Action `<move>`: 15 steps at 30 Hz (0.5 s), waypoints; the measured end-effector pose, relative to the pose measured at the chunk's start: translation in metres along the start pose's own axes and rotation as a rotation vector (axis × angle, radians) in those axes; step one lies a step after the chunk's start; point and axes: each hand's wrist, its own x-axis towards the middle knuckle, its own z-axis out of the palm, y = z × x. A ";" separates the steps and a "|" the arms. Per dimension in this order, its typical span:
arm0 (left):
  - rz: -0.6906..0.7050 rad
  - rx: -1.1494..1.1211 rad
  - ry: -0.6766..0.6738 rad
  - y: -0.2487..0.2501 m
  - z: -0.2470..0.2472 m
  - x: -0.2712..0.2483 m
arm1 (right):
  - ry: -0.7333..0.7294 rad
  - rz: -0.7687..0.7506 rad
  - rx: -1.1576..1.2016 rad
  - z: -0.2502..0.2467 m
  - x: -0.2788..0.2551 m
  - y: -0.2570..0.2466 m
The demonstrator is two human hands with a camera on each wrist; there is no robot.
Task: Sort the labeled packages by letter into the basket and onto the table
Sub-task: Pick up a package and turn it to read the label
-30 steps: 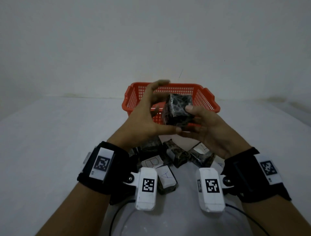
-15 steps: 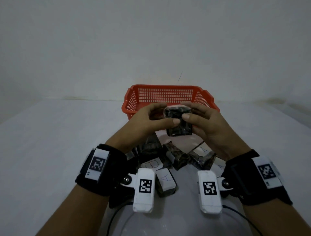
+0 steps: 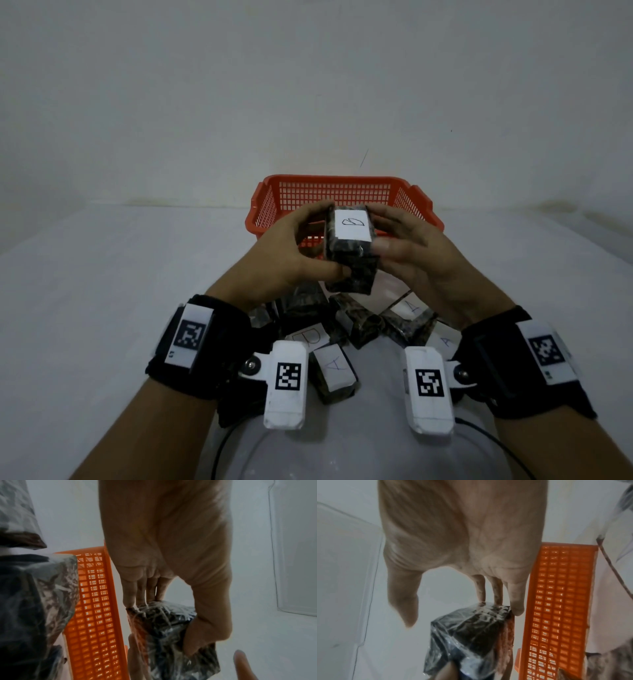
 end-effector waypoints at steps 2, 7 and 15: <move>0.008 -0.033 0.021 0.000 0.002 0.000 | 0.005 0.058 0.035 0.004 -0.003 -0.006; 0.046 0.013 0.129 0.000 0.014 0.004 | 0.077 0.149 0.031 0.011 -0.007 -0.007; 0.009 -0.088 -0.238 0.012 0.009 0.000 | 0.175 0.214 -0.003 -0.004 -0.003 -0.021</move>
